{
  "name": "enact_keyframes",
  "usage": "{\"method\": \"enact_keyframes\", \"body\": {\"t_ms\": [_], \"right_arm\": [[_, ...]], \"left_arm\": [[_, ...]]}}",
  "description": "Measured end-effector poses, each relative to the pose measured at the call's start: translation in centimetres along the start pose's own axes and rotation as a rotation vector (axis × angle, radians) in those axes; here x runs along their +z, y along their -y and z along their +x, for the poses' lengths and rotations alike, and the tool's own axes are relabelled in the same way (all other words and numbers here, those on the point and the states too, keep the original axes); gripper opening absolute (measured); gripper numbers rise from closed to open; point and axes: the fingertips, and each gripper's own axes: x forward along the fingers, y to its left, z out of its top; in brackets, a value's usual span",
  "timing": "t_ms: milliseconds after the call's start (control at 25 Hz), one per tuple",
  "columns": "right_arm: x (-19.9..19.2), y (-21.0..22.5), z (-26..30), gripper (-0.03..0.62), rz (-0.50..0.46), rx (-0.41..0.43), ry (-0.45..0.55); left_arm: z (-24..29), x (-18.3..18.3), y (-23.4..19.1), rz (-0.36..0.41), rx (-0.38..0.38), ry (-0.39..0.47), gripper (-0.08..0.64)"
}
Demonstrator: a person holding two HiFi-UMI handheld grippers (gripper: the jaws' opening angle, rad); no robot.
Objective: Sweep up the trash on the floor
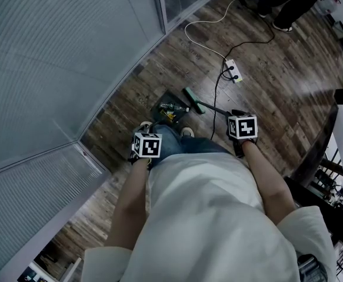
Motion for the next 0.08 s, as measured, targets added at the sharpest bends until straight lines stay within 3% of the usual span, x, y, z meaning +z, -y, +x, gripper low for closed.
{"method": "enact_keyframes", "body": {"t_ms": [80], "right_arm": [[0.25, 0.10, 0.11, 0.101, -0.004, -0.002, -0.002]], "left_arm": [[0.04, 0.41, -0.09, 0.000, 0.001, 0.000, 0.092]]}}
